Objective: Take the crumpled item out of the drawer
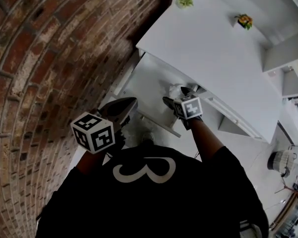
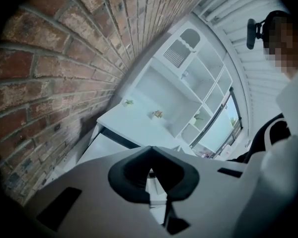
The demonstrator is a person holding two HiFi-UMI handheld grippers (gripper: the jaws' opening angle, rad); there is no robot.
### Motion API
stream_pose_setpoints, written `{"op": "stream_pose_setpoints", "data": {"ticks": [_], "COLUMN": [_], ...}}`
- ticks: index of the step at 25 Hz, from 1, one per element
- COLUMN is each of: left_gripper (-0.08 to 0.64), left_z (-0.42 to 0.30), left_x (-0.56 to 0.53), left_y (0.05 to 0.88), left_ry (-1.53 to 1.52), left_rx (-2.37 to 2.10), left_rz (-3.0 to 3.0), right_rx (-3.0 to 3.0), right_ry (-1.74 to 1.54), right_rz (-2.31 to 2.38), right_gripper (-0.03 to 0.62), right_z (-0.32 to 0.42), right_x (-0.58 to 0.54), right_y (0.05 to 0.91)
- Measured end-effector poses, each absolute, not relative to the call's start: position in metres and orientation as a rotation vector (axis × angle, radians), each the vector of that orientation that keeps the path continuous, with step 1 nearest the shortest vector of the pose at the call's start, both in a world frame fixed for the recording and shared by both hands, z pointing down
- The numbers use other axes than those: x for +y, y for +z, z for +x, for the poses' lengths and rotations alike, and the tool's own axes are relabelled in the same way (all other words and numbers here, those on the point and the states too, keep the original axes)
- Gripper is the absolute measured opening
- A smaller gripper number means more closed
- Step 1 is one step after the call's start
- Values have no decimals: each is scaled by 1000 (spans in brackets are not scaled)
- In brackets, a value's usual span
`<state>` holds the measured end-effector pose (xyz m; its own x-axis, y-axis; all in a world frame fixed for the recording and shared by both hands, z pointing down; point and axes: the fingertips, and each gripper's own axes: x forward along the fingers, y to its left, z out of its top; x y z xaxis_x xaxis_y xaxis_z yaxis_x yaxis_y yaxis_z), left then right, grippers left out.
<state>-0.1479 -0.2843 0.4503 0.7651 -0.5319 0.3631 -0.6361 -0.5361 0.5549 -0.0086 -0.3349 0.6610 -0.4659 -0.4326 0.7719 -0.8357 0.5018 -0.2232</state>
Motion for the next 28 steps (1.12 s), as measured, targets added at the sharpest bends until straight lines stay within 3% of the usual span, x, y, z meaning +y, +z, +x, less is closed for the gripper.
{"op": "stream_pose_setpoints", "data": {"ticks": [12,28], "left_gripper": [3,3], "left_z": [-164,-194], "left_x": [-310,-313], "left_y": [478,511], "left_ry": [228,232], "left_rx": [-876,-911], "left_rz": [2200,2132], "right_rx": [-1855,-1563], "right_ry": [996,917], "right_rz": [1043,1088], "right_gripper": [402,340], "right_z": [-18,17], "right_x": [-367,-385], "right_y": [758,806]}}
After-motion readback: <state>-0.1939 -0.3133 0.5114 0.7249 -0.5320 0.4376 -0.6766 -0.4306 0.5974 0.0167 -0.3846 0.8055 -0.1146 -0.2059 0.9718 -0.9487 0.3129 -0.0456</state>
